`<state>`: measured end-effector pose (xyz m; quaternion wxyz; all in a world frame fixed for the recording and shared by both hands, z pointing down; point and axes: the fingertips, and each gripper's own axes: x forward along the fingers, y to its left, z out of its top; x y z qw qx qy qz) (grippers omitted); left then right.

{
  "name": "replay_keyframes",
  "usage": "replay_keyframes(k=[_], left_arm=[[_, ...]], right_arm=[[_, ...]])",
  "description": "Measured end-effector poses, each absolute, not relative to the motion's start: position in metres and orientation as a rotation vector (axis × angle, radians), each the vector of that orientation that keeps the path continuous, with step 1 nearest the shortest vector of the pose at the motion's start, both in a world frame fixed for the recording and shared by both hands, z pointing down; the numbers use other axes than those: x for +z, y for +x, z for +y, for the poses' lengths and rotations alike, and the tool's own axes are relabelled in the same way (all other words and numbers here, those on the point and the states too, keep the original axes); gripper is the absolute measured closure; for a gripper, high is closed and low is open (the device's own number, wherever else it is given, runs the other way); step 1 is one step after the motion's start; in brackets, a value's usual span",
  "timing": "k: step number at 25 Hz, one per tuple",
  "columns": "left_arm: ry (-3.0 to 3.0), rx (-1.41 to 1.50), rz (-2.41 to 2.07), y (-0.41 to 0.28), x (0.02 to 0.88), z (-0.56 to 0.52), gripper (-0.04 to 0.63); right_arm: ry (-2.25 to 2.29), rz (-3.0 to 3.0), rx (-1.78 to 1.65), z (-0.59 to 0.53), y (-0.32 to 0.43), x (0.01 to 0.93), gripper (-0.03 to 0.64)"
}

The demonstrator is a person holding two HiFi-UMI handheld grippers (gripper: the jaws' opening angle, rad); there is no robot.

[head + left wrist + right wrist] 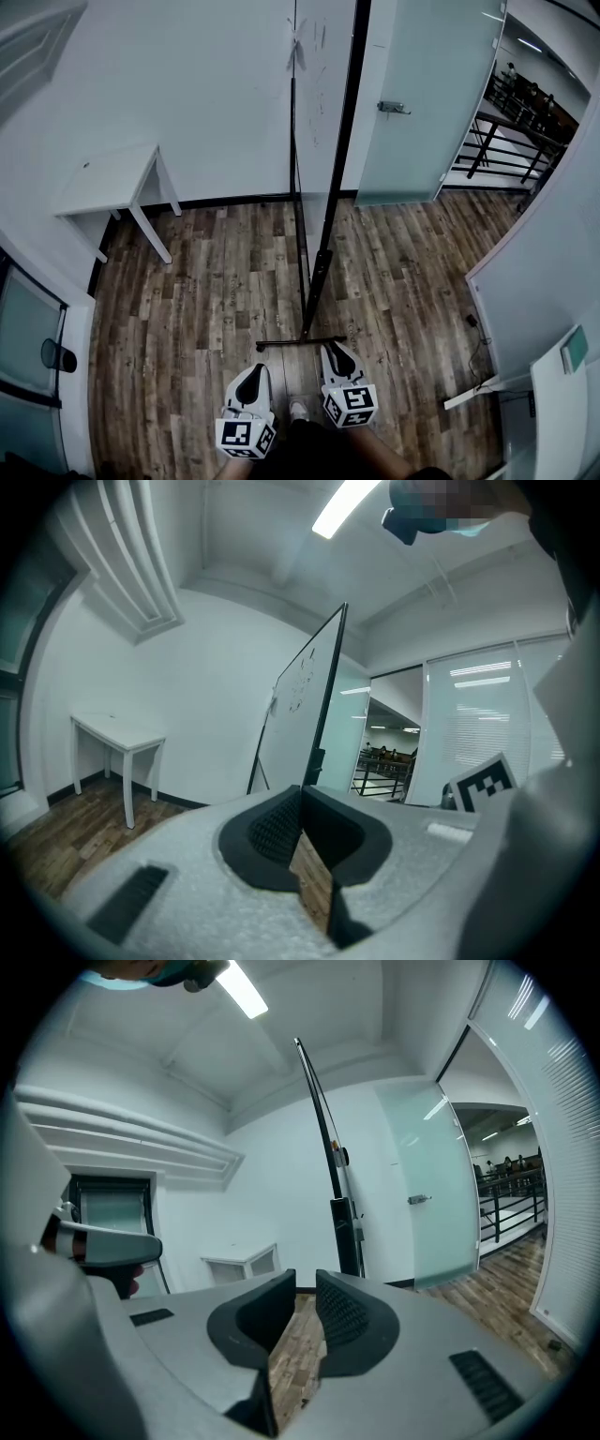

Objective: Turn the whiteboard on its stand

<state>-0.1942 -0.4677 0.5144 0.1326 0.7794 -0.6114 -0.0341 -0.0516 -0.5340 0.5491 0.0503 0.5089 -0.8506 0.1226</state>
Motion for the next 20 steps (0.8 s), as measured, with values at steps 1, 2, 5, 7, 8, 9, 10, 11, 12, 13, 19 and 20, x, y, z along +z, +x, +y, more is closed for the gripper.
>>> replay_keyframes(k=[1,2,5,7,8,9,10,11,12,13,19,20], left_arm=[[2.258,-0.099,-1.774,-0.194,0.514,-0.474,0.577],[2.255,-0.099,-1.775,-0.194,0.513,-0.48,0.577],[2.259,-0.096,-1.78,-0.193,0.511,-0.497,0.577],[2.261,-0.094,-1.782,-0.192,0.511,-0.505,0.577],[2.261,-0.094,-1.784,-0.193,0.511,-0.509,0.577],[2.261,-0.092,-1.786,-0.193,0.512,-0.514,0.577],[2.26,-0.091,-1.788,-0.194,0.512,-0.518,0.577],[2.258,-0.089,-1.791,-0.194,0.512,-0.523,0.577],[2.255,-0.089,-1.792,-0.194,0.513,-0.528,0.577],[2.25,-0.09,-1.794,-0.194,0.513,-0.532,0.577],[2.235,-0.095,-1.807,-0.198,0.514,-0.552,0.577],[2.231,-0.091,-1.811,-0.199,0.514,-0.554,0.577]], right_arm=[[1.545,-2.585,0.374,-0.544,-0.053,0.551,0.572],[1.541,-2.581,0.374,-0.554,-0.054,0.553,0.546],[1.541,-2.556,0.375,-0.582,-0.055,0.56,0.515],[1.547,-2.541,0.378,-0.598,-0.054,0.566,0.505],[1.547,-2.535,0.379,-0.606,-0.055,0.569,0.499],[1.545,-2.529,0.379,-0.614,-0.056,0.573,0.495],[1.542,-2.521,0.38,-0.622,-0.057,0.576,0.489],[1.539,-2.512,0.382,-0.631,-0.059,0.581,0.482],[1.535,-2.503,0.385,-0.639,-0.06,0.586,0.474],[1.532,-2.493,0.391,-0.646,-0.061,0.592,0.466],[1.524,-2.442,0.413,-0.69,-0.069,0.615,0.43],[1.526,-2.437,0.415,-0.697,-0.07,0.618,0.425]])
